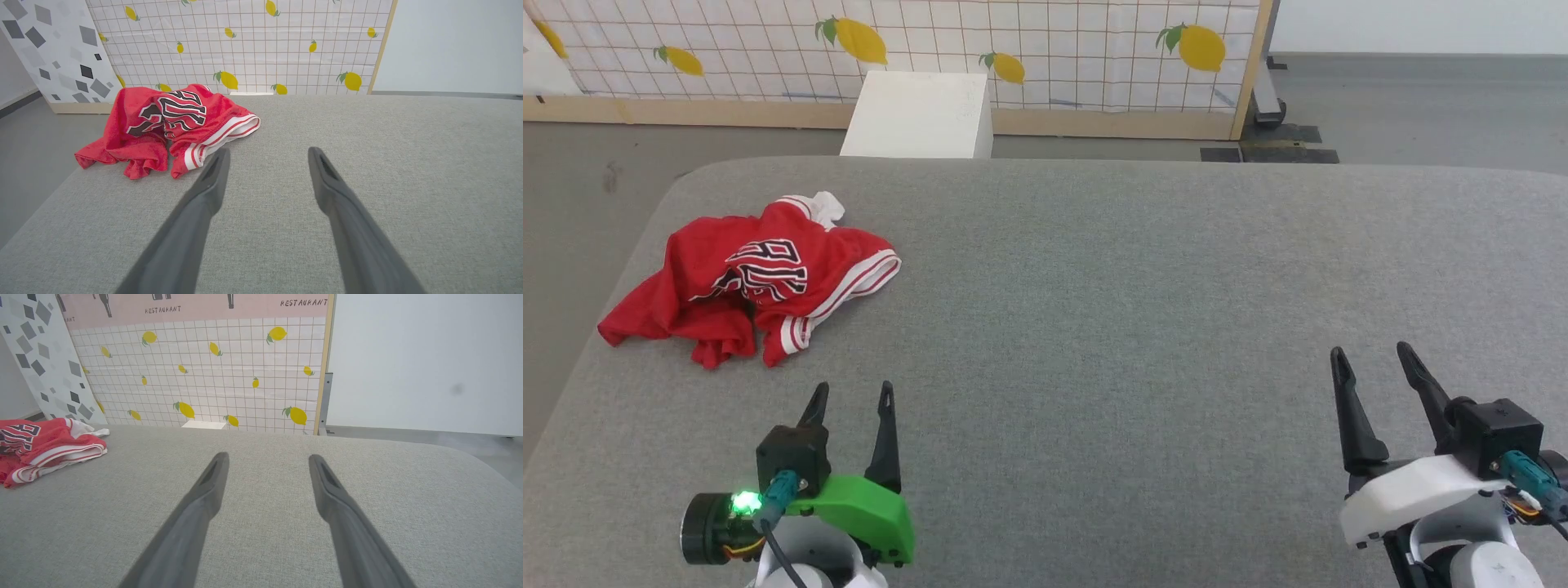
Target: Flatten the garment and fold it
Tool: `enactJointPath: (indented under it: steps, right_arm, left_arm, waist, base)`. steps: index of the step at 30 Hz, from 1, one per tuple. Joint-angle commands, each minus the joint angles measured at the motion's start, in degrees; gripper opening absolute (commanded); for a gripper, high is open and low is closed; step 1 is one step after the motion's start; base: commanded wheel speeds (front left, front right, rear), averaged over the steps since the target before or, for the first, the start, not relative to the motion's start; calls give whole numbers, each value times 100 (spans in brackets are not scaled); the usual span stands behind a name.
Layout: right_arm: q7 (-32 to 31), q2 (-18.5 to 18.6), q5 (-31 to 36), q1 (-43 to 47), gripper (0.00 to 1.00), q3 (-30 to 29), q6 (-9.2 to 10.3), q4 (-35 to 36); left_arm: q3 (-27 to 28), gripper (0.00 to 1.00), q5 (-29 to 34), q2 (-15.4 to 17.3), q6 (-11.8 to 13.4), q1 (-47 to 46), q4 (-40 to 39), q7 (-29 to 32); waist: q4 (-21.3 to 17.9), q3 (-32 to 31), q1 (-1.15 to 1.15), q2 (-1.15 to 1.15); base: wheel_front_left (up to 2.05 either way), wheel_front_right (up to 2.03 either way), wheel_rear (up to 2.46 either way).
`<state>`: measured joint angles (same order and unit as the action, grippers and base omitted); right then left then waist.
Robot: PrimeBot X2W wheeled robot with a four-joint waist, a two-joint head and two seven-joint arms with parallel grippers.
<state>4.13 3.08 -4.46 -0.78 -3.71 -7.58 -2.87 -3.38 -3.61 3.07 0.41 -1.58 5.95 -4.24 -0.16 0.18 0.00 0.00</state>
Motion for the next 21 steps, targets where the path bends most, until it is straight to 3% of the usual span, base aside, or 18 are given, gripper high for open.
enactJointPath:
  steps: [1, 21]
  right_arm:
    - [69, -7, -59, 70, 100, -33, 3, -28]
    - [304, -10, -216, 105, 100, -218, 4, -172]
  left_arm:
    - [-28, 100, -71, -4, 36, -130, 53, -63]
    - [-162, 100, -181, -5, 58, -222, 358, -297]
  waist:
    - [0, -1, 0, 0]
    - [-1, -5, 0, 0]
  base:
    - [0, 0, 0]
    - [0, 0, 0]
